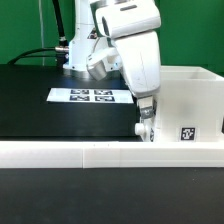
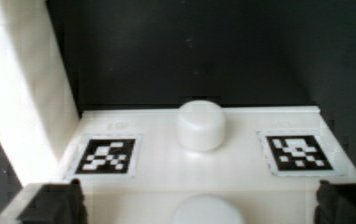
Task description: Assemble drawer
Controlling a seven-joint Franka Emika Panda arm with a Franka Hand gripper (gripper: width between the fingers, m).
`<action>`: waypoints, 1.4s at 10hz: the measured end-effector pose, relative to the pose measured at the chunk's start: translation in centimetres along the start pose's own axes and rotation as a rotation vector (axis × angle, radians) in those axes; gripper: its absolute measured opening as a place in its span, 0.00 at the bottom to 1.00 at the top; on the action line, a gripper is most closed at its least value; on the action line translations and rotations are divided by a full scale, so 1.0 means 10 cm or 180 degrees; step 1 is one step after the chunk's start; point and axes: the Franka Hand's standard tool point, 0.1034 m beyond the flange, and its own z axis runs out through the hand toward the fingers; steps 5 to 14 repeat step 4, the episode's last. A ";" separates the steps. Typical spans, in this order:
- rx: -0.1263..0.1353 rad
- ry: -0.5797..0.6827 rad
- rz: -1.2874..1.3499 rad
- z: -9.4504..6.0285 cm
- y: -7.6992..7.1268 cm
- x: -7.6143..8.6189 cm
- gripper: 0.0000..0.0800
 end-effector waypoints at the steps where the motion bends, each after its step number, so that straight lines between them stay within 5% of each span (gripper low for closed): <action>1: 0.0052 -0.0013 0.0010 -0.05 -0.01 -0.17 0.81; 2: 0.0096 -0.0033 0.0067 -0.15 0.00 -0.38 0.81; 4: -0.0187 -0.0137 0.0142 -0.36 0.06 -0.58 0.81; 14: -0.0187 -0.0137 0.0142 -0.36 0.06 -0.58 0.81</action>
Offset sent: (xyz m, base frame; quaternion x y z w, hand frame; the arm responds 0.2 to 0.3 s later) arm -0.0098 -0.0464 0.0406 -0.1221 -0.0304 0.0281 0.9916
